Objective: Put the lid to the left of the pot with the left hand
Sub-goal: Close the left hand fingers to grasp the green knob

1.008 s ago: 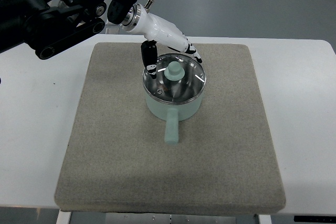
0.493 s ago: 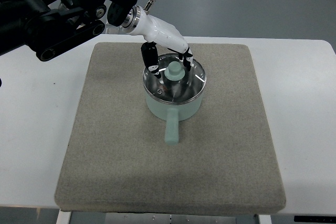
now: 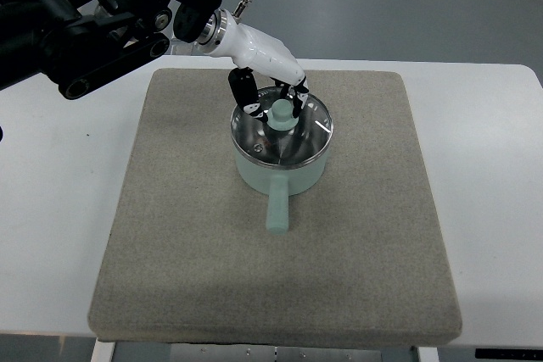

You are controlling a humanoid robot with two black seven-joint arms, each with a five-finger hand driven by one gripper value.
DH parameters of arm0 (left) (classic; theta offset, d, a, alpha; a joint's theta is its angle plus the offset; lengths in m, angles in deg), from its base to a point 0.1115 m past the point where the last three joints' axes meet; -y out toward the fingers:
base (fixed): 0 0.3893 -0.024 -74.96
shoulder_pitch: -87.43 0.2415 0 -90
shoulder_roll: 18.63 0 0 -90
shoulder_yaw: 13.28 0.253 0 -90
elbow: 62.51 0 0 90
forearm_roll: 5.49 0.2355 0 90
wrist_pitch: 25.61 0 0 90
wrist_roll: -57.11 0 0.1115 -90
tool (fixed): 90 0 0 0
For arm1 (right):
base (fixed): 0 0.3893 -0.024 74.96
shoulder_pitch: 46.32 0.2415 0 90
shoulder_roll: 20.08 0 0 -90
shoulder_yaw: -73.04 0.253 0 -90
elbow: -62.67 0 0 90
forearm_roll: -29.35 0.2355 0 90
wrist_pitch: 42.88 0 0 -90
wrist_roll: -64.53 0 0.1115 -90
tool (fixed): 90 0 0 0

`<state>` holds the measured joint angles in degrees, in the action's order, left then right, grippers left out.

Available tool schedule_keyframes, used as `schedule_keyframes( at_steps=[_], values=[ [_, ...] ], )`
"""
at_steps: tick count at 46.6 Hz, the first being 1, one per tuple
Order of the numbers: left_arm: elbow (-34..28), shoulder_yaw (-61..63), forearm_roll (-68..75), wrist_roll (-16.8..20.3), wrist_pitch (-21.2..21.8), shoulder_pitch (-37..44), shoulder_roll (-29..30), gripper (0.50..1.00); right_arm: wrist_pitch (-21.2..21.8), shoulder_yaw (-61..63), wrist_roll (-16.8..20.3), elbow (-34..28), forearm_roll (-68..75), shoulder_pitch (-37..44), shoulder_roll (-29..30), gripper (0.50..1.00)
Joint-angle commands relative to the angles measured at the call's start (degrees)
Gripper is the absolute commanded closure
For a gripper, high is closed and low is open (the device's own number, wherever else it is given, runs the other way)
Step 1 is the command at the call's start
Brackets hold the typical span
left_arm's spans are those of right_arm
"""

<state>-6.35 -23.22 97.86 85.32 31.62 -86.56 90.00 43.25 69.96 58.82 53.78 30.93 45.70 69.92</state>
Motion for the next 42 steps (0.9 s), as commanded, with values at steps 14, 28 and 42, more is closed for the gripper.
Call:
schedule_keyframes(
  at_steps=[14, 28, 42],
  values=[
    [0.0, 0.01, 0.01, -0.17, 1.48, 0.49, -0.09, 0.979, 0.0, 0.01, 0.0, 0.01, 0.0, 0.0, 0.0, 0.579],
    [-0.44, 0.27, -0.17, -0.09, 1.04, 0.67, 0.18, 1.0, 0.0, 0.01, 0.0, 0.01, 0.0, 0.0, 0.0, 0.579],
    [-0.44, 0.54, 0.1, 0.0, 0.86, 0.5, 0.26, 1.0, 0.0, 0.01, 0.0, 0.01, 0.0, 0.0, 0.0, 0.579]
  ],
)
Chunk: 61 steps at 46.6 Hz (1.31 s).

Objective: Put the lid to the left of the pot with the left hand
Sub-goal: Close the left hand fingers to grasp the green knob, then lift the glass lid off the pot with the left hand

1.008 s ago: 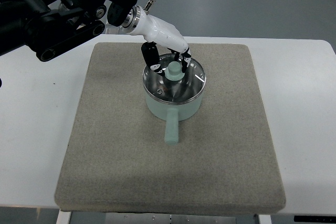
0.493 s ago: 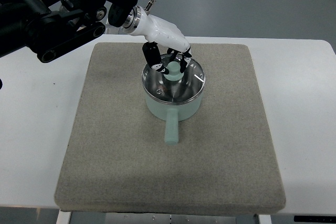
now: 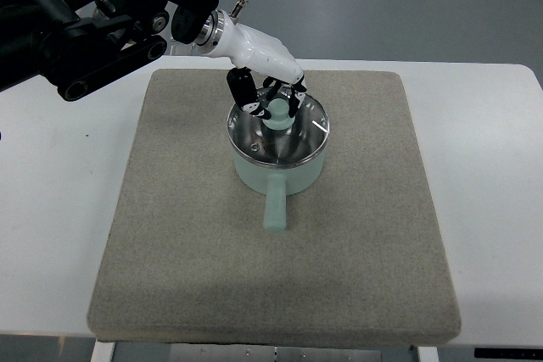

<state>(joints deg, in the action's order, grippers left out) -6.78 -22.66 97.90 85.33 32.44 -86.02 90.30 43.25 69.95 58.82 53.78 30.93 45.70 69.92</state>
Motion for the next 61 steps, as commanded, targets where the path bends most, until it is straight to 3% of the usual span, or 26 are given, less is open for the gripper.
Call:
schedule_keyframes(
  at_steps=[1, 61],
  values=[
    [-0.1, -0.12, 0.15, -0.01, 0.05, -0.13, -0.04, 1.0, 0.0, -0.07, 0.0, 0.01, 0.0, 0.0, 0.0, 0.579],
    [-1.41, -2.58, 0.15, -0.27, 0.4, -1.89, 0.22, 1.0, 0.0, 0.01, 0.0, 0.01, 0.0, 0.0, 0.0, 0.579]
  ],
)
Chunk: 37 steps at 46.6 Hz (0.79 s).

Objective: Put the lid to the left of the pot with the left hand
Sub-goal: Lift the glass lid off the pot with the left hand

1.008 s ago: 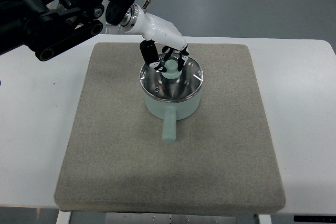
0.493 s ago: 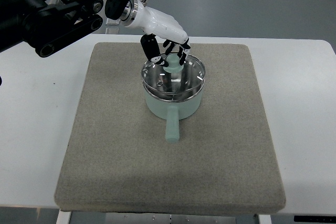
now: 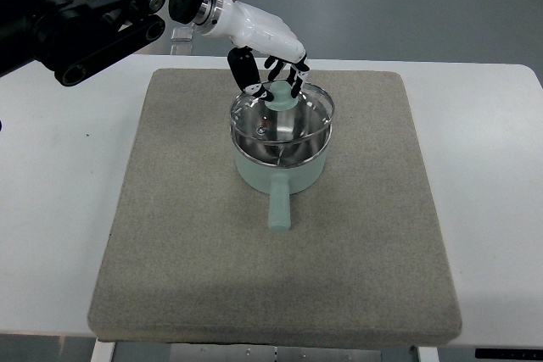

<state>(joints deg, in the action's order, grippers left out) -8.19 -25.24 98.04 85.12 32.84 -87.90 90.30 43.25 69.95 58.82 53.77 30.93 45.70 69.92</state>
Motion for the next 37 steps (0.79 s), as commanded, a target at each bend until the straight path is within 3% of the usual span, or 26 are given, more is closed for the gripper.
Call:
schedule_keyframes(
  at_steps=[1, 18, 37],
  values=[
    [-0.01, 0.1, 0.09, 0.02, 0.0, -0.01, 0.31, 1.0, 0.0, 0.02, 0.0, -0.07, 0.0, 0.0, 0.0, 0.579],
    [-4.57, 0.36, 0.18, 0.02, 0.0, -0.01, 1.28, 1.0, 0.0, -0.07, 0.0, 0.02, 0.0, 0.0, 0.0, 0.579],
    [-6.16, 0.36, -0.35, 0.02, 0.09, -0.27, 6.73, 1.0, 0.0, 0.02, 0.0, 0.02, 0.0, 0.0, 0.0, 0.579]
  ],
)
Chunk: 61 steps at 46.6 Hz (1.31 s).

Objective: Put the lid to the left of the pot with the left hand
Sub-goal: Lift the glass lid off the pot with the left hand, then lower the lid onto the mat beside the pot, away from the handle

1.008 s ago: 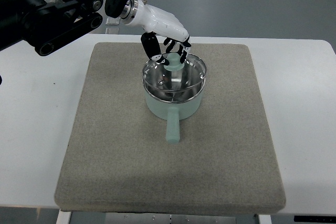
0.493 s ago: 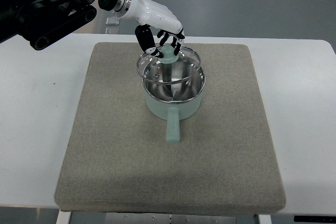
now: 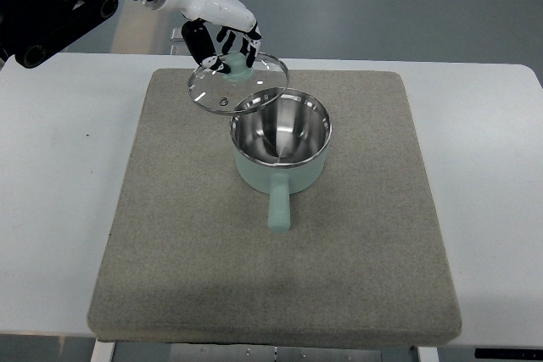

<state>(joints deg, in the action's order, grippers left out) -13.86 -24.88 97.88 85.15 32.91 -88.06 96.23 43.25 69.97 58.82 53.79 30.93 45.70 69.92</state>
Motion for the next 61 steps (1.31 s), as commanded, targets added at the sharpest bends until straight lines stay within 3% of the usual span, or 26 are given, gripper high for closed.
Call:
schedule_keyframes(
  at_steps=[1, 32, 61],
  values=[
    [-0.57, 0.0, -0.19, 0.0, 0.01, -0.11, 1.06, 1.0, 0.0, 0.0, 0.0, 0.0, 0.0, 0.0, 0.0, 0.579],
    [0.21, 0.88, -0.01, 0.62, -0.43, 1.65, 9.5, 1.0, 0.0, 0.0, 0.0, -0.09, 0.0, 0.0, 0.0, 0.579],
    [8.82, 4.92, -0.01, 0.88, -1.39, 5.34, 12.58, 1.0, 0.0, 0.0, 0.0, 0.0, 0.0, 0.0, 0.0, 0.579]
  ],
)
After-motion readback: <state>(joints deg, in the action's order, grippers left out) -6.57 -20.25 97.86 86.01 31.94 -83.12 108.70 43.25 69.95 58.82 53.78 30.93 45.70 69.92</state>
